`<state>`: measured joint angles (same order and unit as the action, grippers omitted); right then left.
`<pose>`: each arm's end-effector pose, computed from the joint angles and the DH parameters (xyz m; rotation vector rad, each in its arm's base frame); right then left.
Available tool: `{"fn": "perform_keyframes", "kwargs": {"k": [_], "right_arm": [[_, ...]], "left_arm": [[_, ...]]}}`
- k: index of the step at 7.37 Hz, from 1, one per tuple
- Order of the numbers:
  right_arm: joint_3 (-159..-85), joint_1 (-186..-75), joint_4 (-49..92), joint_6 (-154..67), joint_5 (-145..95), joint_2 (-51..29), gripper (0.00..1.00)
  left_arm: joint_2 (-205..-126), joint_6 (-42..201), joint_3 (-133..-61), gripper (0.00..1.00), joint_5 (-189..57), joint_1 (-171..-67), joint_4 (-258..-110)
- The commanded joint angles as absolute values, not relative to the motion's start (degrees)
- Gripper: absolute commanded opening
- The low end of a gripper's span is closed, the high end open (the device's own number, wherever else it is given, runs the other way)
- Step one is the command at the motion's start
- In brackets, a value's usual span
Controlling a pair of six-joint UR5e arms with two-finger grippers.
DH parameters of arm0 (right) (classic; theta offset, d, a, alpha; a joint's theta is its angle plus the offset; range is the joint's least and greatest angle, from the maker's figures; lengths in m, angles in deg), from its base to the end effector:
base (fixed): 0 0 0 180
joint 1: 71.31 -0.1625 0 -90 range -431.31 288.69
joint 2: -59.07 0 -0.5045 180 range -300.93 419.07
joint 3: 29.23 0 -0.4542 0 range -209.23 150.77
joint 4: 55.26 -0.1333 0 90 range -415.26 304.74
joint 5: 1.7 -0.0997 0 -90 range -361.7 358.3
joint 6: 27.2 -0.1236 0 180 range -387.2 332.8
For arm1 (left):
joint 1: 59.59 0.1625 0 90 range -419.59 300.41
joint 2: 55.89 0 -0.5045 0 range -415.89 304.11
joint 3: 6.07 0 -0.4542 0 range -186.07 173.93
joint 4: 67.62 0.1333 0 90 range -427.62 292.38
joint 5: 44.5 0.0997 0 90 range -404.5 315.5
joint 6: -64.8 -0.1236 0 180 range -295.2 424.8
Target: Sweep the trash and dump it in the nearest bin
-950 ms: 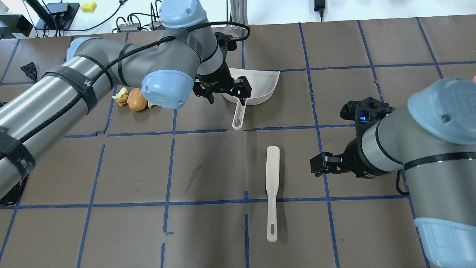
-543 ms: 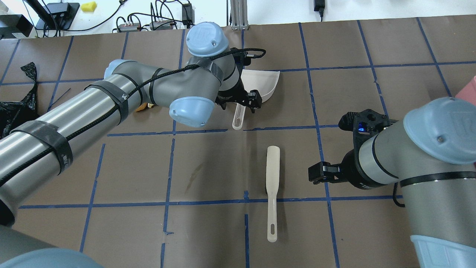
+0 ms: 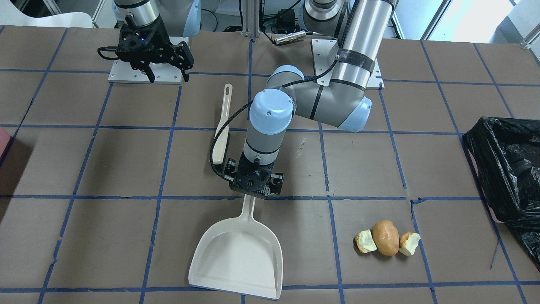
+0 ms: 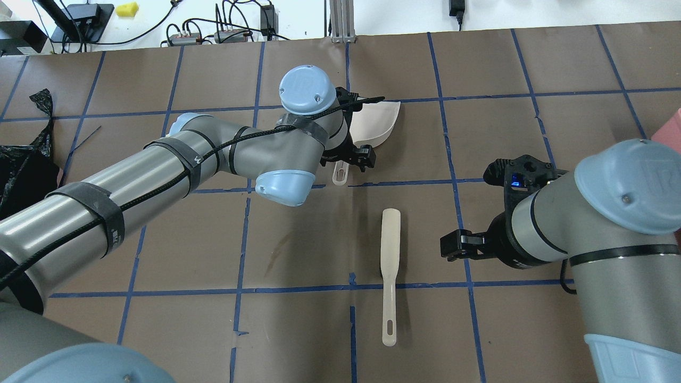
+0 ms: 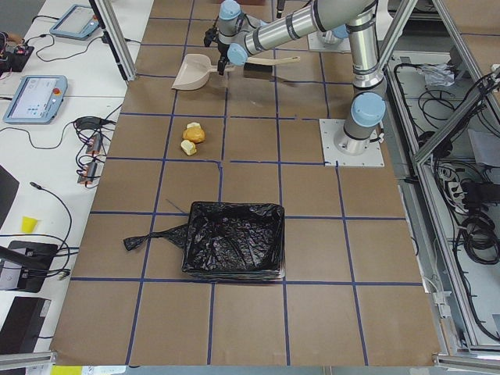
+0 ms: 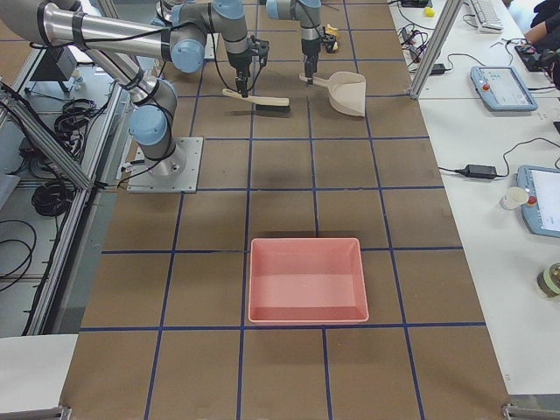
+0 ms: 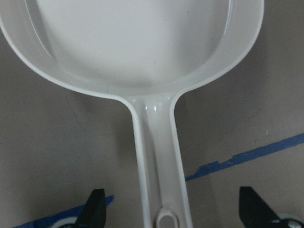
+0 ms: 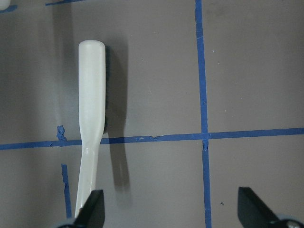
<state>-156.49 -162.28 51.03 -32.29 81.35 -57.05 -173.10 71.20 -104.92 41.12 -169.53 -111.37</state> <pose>0.1539 -0.3313 0.4145 0.1001 3.0116 -0.1257 -0.3790 -0.6261 0.2402 -0.3660 -2.9955 0.2357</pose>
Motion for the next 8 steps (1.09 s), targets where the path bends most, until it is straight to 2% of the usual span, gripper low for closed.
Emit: {"fn": "perform_keyframes", "kwargs": {"k": [1, 3, 4, 6, 8], "right_arm": [[-156.5, -162.28, 51.35, -32.21, 81.44, -56.94, 1.0], [-156.5, -162.28, 51.87, -32.21, 81.44, -56.42, 1.0], [-156.5, -162.28, 51.88, -32.21, 81.44, -56.42, 1.0], [-156.5, -162.28, 51.88, -32.21, 81.53, -56.5, 1.0], [-156.5, -162.28, 51.88, -32.21, 81.53, -56.5, 1.0]], "left_arm": [[-173.31, 72.98, -105.04, 0.84, 41.28, -169.63, -111.03], [-173.4, 73.06, -105.04, 0.35, 41.28, -169.63, -111.03], [-173.4, 72.37, -104.69, 0.22, 41.19, -169.63, -111.12], [-172.18, 72.28, -103.72, 0.1, 41.28, -169.45, -111.12], [-170.6, 72.28, -101.97, 0.08, 41.63, -168.58, -112.08]]}}
